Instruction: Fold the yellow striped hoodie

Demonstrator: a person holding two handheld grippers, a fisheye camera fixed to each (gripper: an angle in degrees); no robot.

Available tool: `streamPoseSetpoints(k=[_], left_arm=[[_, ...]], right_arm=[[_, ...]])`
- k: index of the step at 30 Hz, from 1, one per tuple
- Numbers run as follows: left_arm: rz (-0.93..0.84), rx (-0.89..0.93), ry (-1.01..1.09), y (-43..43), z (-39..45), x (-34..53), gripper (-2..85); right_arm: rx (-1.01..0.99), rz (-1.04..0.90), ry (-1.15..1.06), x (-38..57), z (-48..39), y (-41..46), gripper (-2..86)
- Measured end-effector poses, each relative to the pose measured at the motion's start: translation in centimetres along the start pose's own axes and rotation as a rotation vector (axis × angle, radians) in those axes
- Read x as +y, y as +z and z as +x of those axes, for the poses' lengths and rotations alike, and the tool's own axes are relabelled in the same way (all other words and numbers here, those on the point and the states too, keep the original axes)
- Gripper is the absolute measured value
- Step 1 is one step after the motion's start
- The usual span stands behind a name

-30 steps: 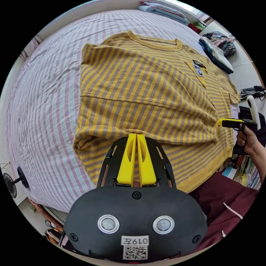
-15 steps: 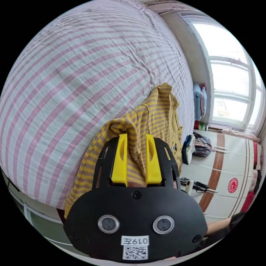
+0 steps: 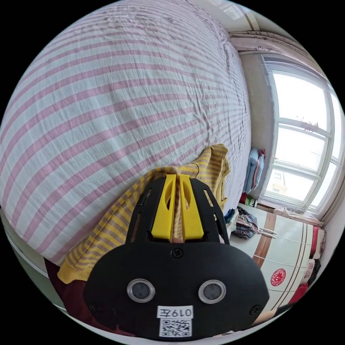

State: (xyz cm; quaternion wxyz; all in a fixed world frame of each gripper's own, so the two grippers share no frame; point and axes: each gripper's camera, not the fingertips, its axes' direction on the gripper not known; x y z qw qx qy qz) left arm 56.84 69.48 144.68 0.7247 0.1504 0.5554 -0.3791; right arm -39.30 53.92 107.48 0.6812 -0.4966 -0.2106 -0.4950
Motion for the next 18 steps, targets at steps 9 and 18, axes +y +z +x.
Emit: streamPoseSetpoints(k=[9,18], left_arm=[[-0.085,0.131,-0.001,1.6,-5.2,-3.9,1.4],[-0.117,0.018,0.138,1.1,-4.8,-6.3,1.6]], right_arm=[[0.055,0.11,-0.472,-11.3,-16.6,-11.3,6.5],[0.093,-0.053,-0.806,-33.1,-39.2,-8.0,7.3]])
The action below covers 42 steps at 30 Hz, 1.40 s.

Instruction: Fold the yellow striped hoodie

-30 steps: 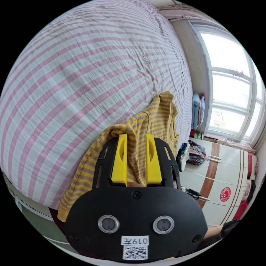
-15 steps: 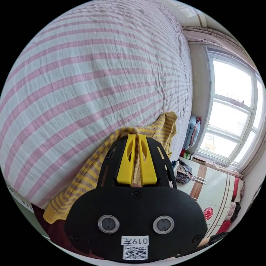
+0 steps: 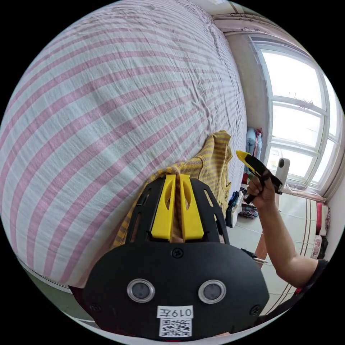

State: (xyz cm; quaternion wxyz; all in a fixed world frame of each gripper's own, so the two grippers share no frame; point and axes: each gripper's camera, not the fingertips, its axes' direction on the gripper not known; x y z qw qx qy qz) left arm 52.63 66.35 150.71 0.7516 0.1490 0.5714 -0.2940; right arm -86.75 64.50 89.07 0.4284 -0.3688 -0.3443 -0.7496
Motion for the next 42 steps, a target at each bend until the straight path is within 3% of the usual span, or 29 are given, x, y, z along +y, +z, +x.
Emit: streamPoseSetpoints(k=[8,12,21,31,37,42], left_arm=[[-0.011,0.088,-0.046,-0.8,-2.4,-1.4,1.4],[-0.017,0.115,-0.065,-1.3,-3.1,-1.8,1.3],[0.101,0.353,-0.221,-3.4,-6.7,-0.5,1.1],[0.09,0.501,-0.408,-3.4,-9.8,0.2,1.2],[0.005,0.278,-0.195,-5.8,-6.8,-0.1,1.1],[-0.056,0.148,-0.091,-7.4,-5.0,0.4,1.0]], right_arm=[[-0.121,-0.175,0.091,-11.3,2.4,-0.8,8.3],[-0.095,-0.298,0.089,-14.5,1.8,-1.3,0.8],[-0.274,-0.181,0.206,-19.4,4.2,-8.3,-0.9],[-0.223,-0.359,0.163,-24.1,4.0,-9.6,2.4],[-0.194,-0.447,0.044,-26.2,2.4,-13.5,5.6],[-0.122,-0.409,-0.015,-26.1,0.4,-17.5,3.3]])
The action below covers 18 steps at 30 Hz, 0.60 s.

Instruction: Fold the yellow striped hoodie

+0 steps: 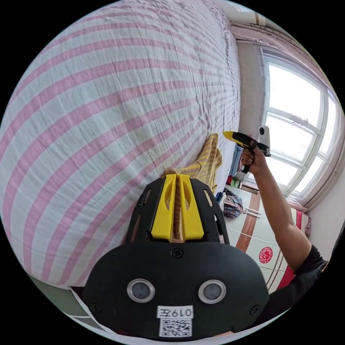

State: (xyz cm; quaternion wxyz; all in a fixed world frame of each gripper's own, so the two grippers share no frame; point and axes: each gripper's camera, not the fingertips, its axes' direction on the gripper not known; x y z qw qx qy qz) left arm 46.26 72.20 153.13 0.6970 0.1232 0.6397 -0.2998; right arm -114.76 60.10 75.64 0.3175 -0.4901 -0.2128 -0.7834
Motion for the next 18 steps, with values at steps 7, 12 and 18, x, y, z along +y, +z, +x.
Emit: streamPoseSetpoints(k=[7,12,18], left_arm=[[0.091,-0.043,0.152,-4.5,2.4,3.4,0.7],[0.011,-0.304,0.485,-0.3,10.2,6.2,0.8],[-0.045,-0.561,0.673,3.9,14.0,8.5,0.7]], right_arm=[[0.088,0.009,-0.096,5.9,-4.0,1.1,-0.1],[0.209,0.148,-0.059,10.6,-5.3,2.1,6.6],[0.19,0.186,-0.045,14.3,-5.4,3.3,8.4]])
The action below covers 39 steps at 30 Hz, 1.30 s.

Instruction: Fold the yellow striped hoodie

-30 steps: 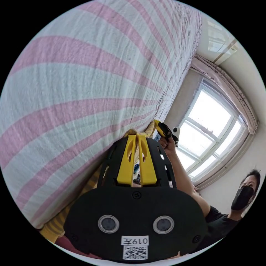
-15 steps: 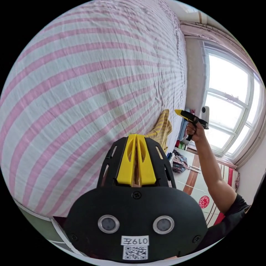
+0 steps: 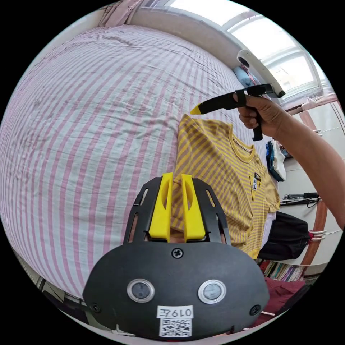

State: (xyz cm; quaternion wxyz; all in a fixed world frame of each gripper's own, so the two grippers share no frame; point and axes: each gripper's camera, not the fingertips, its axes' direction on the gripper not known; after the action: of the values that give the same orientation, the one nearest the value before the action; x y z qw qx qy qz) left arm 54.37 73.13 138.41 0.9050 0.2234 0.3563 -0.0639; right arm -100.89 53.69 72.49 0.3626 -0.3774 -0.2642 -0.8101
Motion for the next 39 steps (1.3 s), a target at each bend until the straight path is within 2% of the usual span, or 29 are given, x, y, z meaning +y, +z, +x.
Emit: streamPoseSetpoints(k=[4,9,16,20,24,29,32,37,39], left_arm=[[-0.107,0.074,-0.018,1.7,-0.2,1.0,0.7],[-0.172,0.1,0.01,1.9,0.5,3.0,0.5],[-0.161,-0.044,-0.039,0.4,3.7,7.8,0.8],[-0.131,-0.01,-0.024,-1.2,5.0,10.5,0.7],[-0.042,-0.133,0.054,-5.5,6.7,13.5,0.6],[-0.011,-0.096,0.13,-12.5,10.6,20.3,0.6],[-0.025,-0.074,0.196,-15.8,15.8,25.6,0.6],[0.049,-0.065,0.325,-20.5,25.8,35.2,0.6],[0.081,-0.071,0.341,-21.8,29.0,38.2,0.6]], right_arm=[[0.039,-0.074,-0.053,1.2,-1.0,2.5,9.5],[0.092,-0.201,-0.123,3.9,-2.5,6.4,4.3],[0.179,-0.146,-0.121,11.3,-5.4,10.5,5.0],[0.243,-0.053,-0.089,17.5,-7.4,9.9,5.4],[0.427,0.109,0.017,29.7,-11.1,7.7,2.3],[0.373,0.266,0.19,48.5,-16.6,6.5,-0.2],[0.259,0.358,0.273,61.1,-20.8,6.9,-0.6],[0.331,0.549,0.344,83.6,-28.7,8.2,-0.7],[0.323,0.567,0.397,90.2,-30.0,9.3,-0.7]])
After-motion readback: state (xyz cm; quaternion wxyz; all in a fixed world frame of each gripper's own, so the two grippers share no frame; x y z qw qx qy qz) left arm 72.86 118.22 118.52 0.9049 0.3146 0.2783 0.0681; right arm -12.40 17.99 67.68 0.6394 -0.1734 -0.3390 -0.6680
